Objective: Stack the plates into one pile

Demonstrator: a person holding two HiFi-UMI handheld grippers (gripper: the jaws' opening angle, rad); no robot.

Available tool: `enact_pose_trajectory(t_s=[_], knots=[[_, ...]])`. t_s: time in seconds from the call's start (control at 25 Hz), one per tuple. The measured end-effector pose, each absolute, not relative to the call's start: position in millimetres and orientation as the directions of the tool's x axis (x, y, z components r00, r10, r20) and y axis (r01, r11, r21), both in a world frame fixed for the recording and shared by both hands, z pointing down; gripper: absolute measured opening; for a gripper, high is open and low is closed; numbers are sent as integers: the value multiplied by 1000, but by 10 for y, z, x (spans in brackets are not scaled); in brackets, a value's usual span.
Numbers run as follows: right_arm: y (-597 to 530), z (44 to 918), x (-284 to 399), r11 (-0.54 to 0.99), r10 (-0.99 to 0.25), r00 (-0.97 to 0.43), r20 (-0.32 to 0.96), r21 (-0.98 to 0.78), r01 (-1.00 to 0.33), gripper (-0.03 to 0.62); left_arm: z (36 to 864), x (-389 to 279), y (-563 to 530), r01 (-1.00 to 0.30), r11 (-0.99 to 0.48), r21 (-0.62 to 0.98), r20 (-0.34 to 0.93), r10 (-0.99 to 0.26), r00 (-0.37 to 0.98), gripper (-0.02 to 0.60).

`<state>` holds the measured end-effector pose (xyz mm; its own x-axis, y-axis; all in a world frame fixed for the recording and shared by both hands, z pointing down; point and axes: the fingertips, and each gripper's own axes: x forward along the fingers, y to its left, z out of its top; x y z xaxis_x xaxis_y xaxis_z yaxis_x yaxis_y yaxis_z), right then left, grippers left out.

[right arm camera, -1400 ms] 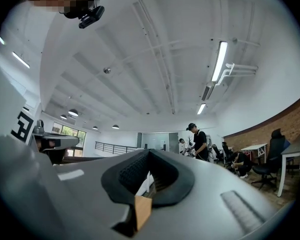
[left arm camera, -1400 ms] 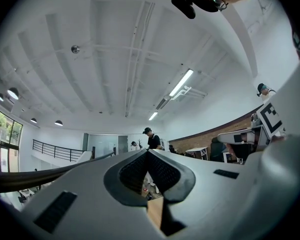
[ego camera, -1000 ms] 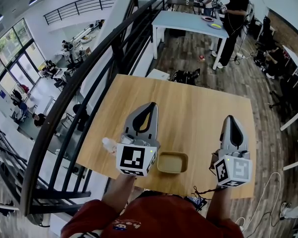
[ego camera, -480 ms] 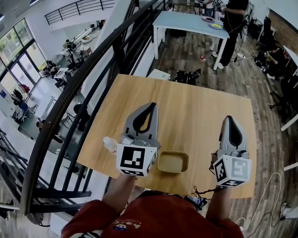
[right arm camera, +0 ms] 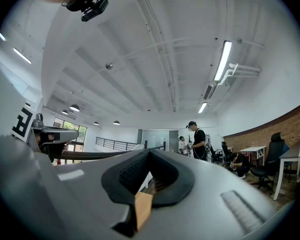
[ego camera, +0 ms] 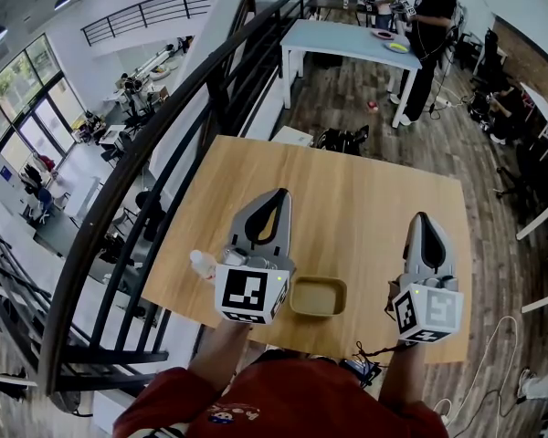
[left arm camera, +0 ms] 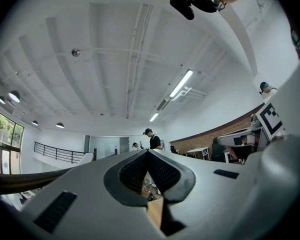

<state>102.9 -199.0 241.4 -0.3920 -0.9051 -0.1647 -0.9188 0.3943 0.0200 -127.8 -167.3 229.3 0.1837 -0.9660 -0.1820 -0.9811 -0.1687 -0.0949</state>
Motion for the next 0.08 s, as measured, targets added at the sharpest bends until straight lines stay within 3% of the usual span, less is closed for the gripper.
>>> enact_pose_trajectory(t_s=[0.08], knots=[[-1989, 2407, 1036, 394, -905, -392, -165, 21, -919, 9, 2271, -1264, -1668, -980, -171, -101, -184, -965, 187, 6]])
